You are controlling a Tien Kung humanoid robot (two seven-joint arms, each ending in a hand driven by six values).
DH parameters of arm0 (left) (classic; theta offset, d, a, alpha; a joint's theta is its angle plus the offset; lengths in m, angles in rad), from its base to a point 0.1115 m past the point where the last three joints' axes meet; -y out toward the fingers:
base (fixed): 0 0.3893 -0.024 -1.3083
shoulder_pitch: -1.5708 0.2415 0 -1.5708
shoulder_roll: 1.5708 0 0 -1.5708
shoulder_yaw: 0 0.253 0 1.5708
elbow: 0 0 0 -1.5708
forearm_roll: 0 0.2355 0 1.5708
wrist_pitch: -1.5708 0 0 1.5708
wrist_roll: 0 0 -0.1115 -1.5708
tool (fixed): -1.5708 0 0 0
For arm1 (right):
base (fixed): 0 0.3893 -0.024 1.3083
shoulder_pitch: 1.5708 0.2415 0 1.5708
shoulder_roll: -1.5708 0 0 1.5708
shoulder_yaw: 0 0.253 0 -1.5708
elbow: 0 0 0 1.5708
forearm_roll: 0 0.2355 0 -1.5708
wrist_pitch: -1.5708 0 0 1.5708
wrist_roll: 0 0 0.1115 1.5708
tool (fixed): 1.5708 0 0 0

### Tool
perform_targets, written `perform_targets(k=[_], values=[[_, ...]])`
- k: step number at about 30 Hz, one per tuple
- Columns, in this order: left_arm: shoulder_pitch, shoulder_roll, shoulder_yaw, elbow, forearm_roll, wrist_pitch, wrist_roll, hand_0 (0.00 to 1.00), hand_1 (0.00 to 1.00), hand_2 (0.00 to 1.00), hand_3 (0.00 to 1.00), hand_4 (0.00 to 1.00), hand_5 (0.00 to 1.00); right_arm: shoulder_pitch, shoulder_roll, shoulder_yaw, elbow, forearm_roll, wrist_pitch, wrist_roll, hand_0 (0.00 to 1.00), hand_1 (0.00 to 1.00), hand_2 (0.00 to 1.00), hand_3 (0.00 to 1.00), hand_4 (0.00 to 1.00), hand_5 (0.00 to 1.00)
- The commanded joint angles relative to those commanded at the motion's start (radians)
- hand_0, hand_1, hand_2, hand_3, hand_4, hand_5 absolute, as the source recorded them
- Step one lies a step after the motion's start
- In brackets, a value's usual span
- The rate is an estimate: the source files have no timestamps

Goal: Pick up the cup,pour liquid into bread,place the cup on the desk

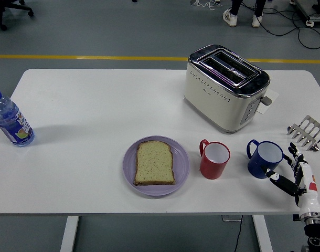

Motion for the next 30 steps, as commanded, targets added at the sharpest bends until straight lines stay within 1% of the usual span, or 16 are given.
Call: perform_targets(k=[16,30], values=[[0.001,-0.002,0.0,0.0,-0.001,0.0,0.0,0.637,0.646,0.655,0.549,0.322,0.838,0.061,0.03,-0.035,-0.093,0.028,-0.024,0.029,0.992,0.889,0.988,0.998,0.985,0.19],[0.0,-0.003,-0.001,0.0,0.0,-0.001,-0.001,0.637,0.644,0.655,0.549,0.319,0.835,0.11,0.054,-0.058,-0.163,0.047,-0.033,0.045,0.991,0.886,0.988,0.998,0.984,0.183]])
